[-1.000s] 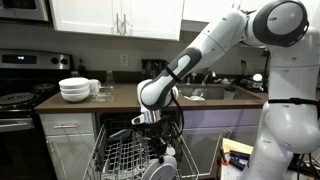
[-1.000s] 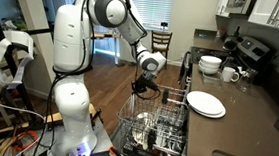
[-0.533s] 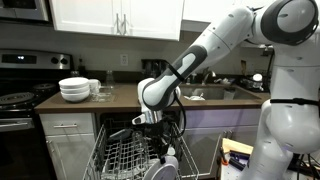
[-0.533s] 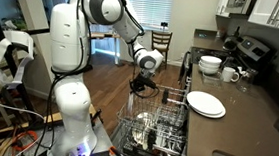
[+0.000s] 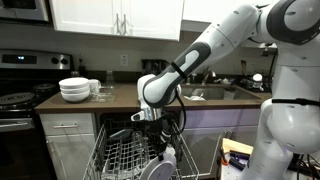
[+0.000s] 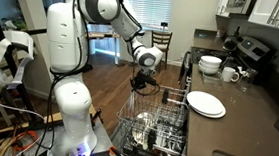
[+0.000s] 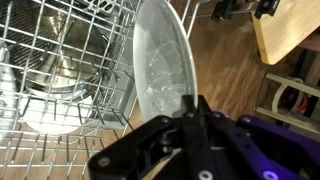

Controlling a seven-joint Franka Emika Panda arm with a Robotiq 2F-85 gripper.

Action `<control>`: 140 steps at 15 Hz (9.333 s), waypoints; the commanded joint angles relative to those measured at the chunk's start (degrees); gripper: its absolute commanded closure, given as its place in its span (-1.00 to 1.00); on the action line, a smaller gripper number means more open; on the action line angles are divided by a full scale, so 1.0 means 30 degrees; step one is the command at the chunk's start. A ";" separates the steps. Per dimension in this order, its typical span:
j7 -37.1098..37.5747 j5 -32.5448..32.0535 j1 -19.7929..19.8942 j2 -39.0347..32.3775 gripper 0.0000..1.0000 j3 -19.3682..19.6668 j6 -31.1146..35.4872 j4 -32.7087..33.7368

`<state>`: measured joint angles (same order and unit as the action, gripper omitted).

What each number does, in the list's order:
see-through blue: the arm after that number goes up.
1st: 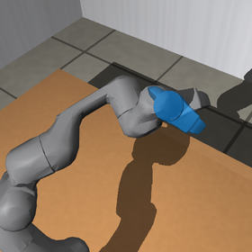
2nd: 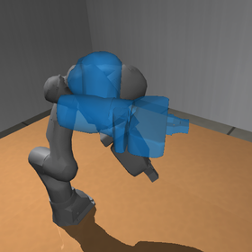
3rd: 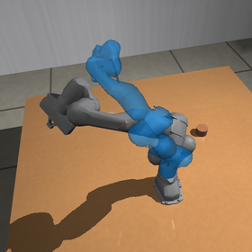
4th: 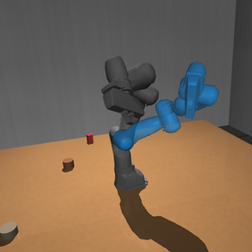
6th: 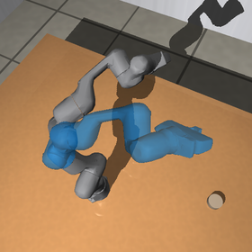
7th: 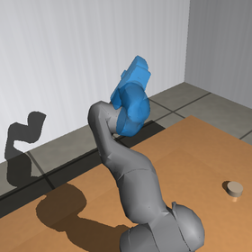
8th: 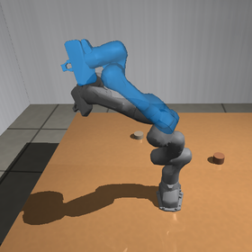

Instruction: Take the plate from the dishwasher and put it on the stack of white plates on the countertop

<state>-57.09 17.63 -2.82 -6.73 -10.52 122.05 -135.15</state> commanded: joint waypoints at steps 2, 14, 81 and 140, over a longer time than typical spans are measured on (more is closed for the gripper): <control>0.4010 -0.3272 -0.0915 0.1627 0.95 0.0350 0.2545 -0.1036; 1.2443 -1.0816 -0.1318 0.0698 0.88 0.0676 0.6355 -0.2148; 3.6108 -2.9811 -0.4351 0.2537 0.97 -0.1344 -0.6331 -0.0509; 3.1495 -3.0393 -0.0182 -0.2326 0.97 0.3028 -0.0536 0.4765</control>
<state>40.16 -72.51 -4.93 -12.77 -1.68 117.93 -122.63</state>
